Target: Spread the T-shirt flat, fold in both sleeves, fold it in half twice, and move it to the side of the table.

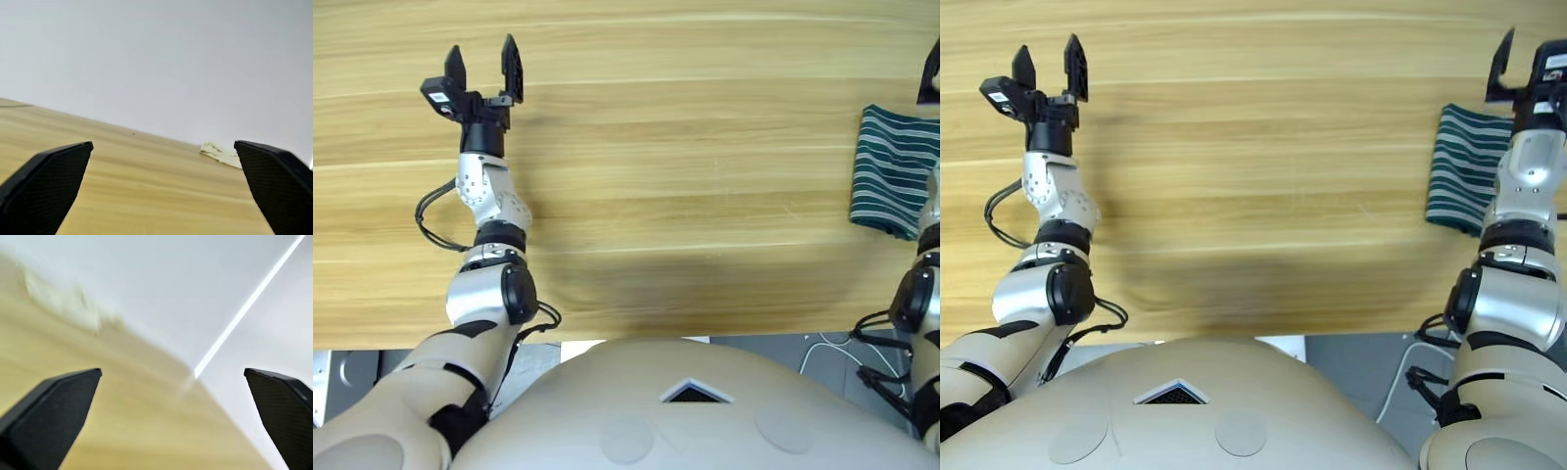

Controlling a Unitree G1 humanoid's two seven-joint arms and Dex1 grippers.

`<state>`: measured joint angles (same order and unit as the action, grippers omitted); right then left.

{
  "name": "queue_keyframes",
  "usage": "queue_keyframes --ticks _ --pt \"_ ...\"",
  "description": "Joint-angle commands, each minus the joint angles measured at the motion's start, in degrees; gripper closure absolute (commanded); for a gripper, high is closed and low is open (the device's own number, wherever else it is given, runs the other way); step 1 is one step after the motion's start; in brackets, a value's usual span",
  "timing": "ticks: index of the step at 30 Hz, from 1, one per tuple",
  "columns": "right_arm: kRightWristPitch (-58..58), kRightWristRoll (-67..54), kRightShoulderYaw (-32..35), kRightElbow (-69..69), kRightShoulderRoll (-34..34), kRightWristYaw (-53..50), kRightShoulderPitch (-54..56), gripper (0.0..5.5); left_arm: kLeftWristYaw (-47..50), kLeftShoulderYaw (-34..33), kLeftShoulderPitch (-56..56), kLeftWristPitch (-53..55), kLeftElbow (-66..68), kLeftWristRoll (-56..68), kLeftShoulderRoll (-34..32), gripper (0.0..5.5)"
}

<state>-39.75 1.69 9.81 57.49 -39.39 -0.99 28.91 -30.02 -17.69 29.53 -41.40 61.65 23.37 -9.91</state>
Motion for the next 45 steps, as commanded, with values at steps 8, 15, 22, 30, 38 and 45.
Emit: queue_keyframes --ticks 8,15,22,30,38,45 --pt "1.9 11.0 -12.28 6.49 20.69 -5.49 5.1 0.1 67.87 51.13 4.55 15.24 12.15 -71.18 -4.97 0.11" --pt "9.7 9.87 -10.59 17.16 24.74 -6.58 8.01 0.1 77.77 61.58 7.45 22.58 15.27 -80.66 -2.09 0.11" --pt "12.38 12.11 -11.86 19.05 26.23 -8.47 7.13 0.1 62.41 55.15 7.34 16.73 17.38 -70.62 -0.87 0.11" --pt "12.24 11.23 -10.73 19.06 25.84 -8.16 6.4 0.1 62.19 56.25 7.42 16.49 16.7 -70.08 -0.84 0.11" --pt "11.73 11.72 -10.66 19.03 25.15 -9.23 5.89 0.1 61.66 56.69 7.98 16.87 16.82 -70.1 0.01 0.11" --pt "12.11 11.53 -10.34 19.22 25.19 -8.85 6.22 0.1 61.33 56.56 8.17 17.25 16.95 -69.87 0.09 0.11"
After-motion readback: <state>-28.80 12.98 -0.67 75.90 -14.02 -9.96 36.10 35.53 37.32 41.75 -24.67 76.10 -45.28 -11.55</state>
